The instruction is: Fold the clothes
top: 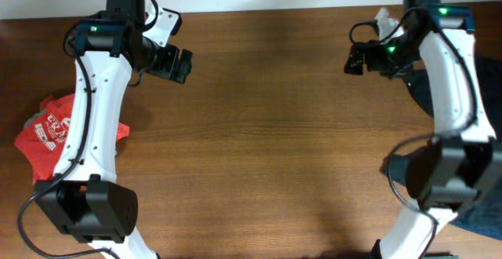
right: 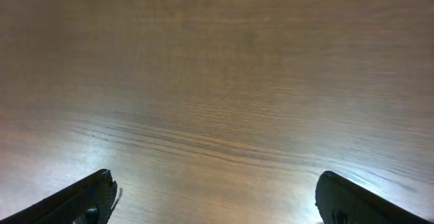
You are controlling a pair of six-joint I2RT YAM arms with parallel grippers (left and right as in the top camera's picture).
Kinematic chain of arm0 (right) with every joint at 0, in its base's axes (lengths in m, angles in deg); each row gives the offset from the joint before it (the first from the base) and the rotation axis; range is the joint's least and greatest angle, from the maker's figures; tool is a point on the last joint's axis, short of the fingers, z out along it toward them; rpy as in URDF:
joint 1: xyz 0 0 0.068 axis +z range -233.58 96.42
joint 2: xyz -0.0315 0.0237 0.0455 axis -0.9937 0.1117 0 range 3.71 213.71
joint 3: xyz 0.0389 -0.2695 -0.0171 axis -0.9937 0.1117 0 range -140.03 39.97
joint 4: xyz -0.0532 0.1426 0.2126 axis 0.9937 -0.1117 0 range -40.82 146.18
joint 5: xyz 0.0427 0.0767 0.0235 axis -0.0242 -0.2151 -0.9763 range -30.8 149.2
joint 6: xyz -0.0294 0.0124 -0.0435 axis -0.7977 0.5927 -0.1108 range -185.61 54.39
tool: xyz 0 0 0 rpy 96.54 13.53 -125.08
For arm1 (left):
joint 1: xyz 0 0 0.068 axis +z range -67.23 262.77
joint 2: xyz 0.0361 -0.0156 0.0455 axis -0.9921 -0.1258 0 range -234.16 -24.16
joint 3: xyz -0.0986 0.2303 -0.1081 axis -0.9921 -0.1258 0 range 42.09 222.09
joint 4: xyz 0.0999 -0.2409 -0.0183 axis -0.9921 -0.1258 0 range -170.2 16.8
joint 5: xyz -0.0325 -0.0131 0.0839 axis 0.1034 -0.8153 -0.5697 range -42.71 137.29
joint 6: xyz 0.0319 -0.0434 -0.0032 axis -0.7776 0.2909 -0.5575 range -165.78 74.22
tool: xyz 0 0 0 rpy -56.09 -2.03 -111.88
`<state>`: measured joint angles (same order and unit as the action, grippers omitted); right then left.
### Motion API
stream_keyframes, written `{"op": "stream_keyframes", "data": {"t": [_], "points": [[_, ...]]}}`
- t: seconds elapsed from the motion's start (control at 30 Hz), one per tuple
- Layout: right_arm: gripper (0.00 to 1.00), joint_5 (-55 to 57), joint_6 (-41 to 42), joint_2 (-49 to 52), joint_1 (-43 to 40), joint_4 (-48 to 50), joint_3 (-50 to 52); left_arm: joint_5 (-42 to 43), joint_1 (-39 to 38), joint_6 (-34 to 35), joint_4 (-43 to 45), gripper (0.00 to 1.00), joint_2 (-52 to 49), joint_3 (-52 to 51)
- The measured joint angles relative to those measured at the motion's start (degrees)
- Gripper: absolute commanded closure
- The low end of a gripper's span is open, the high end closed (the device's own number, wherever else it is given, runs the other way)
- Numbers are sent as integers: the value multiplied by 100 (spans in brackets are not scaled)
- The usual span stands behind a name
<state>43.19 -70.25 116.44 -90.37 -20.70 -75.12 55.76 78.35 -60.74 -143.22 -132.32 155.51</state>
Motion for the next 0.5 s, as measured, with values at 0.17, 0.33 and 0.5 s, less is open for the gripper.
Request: {"op": "stream_keyframes", "data": {"t": [0.17, 0.33, 0.5], "points": [[1, 278, 142, -1443, 2, 275, 529, -17, 7, 116, -125, 1, 385, -160], [1, 463, 326, -3121, 2, 1143, 2288, -26, 7, 146, 382, 1, 1349, -1296], [1, 568, 444, -4896, 2, 2393, 4664, -57, 7, 181, 1523, 1, 2975, -3206]]}}
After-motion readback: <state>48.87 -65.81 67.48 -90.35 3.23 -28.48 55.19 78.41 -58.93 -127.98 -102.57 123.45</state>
